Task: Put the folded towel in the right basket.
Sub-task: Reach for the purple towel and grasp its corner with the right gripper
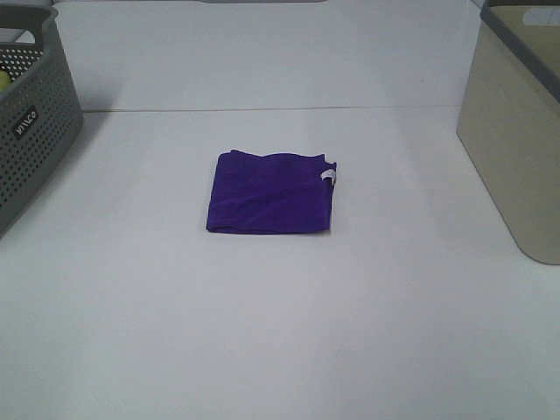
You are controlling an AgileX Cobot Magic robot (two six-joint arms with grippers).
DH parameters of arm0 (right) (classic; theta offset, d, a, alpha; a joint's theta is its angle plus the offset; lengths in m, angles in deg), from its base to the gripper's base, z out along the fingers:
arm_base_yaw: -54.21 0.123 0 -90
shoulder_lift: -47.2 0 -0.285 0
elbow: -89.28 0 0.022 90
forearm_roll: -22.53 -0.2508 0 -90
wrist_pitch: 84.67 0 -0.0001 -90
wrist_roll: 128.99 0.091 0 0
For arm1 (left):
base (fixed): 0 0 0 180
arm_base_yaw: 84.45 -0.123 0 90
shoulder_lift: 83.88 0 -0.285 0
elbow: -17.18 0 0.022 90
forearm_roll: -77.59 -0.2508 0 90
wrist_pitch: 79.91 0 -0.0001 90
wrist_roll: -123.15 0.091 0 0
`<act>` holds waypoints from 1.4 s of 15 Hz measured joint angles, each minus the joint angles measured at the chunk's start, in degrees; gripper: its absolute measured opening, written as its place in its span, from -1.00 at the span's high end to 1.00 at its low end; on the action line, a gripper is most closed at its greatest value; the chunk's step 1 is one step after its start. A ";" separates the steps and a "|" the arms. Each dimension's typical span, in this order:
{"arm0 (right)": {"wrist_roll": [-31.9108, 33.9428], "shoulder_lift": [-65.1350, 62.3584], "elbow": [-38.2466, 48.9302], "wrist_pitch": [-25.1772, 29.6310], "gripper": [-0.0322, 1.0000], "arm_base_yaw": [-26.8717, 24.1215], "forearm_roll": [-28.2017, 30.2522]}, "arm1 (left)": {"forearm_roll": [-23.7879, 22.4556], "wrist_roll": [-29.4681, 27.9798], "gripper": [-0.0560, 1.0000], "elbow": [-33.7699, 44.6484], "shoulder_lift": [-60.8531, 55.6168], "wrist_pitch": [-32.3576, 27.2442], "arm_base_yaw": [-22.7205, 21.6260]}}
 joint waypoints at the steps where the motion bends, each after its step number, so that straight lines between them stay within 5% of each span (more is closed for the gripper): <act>1: 0.00 0.00 0.00 0.00 -0.96 0.00 0.00 | 0.00 0.00 -0.98 0.00 0.00 0.00 0.00; 9: -0.80 2.52 -1.32 1.03 -0.96 0.00 0.92 | 0.00 0.00 -0.98 0.00 0.00 0.00 0.00; 13: -2.86 23.95 -9.05 8.94 -0.96 0.00 -2.41 | 0.00 0.00 -0.98 0.00 0.00 0.00 0.00; 21: -2.86 53.97 -24.41 9.22 -0.96 0.00 -11.06 | 0.00 0.00 -0.98 0.00 0.00 0.00 0.00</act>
